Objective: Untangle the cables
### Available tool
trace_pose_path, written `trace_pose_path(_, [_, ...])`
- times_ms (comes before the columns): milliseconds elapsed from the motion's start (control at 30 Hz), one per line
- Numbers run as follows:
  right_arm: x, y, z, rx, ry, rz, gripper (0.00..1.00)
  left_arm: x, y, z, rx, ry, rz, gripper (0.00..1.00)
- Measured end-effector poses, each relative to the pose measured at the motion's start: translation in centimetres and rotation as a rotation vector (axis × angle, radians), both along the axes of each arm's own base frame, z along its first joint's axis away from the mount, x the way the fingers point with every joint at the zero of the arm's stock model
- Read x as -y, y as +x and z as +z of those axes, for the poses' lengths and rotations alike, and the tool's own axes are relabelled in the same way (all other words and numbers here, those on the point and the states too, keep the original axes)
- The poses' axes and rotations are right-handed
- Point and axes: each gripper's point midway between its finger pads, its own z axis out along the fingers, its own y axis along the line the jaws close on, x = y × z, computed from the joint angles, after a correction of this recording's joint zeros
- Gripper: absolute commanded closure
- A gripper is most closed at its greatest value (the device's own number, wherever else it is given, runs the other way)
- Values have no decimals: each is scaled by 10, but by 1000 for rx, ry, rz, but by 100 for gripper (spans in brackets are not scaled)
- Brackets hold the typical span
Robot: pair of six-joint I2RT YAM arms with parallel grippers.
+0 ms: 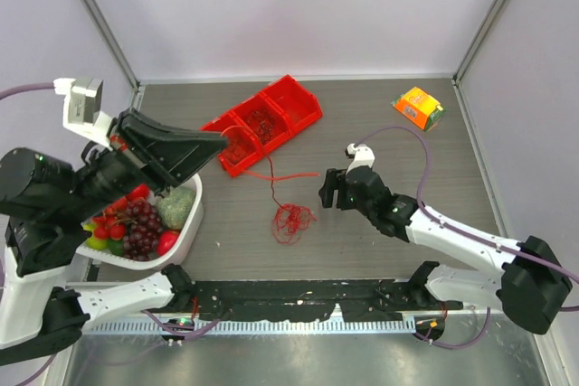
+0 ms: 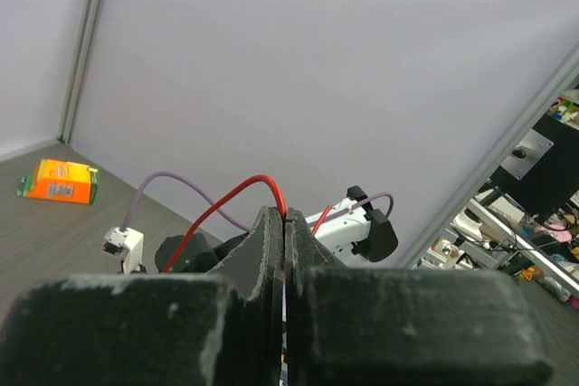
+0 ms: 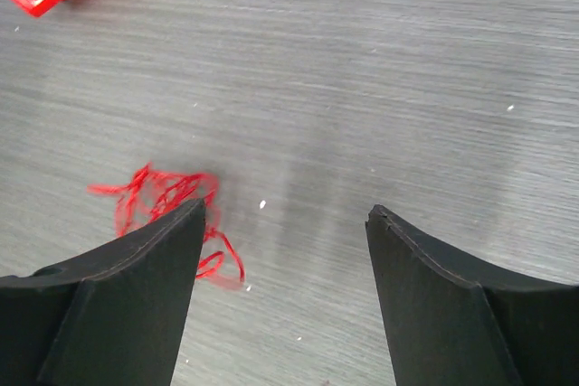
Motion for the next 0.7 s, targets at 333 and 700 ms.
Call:
trace_pose_path(333, [3, -4, -29, -129, -21, 55, 22, 19, 12, 58, 44, -65, -11, 100])
trace_pose_path(700, [-118, -135, 121, 198, 323, 770, 22, 29, 11, 80, 67, -96, -53, 100])
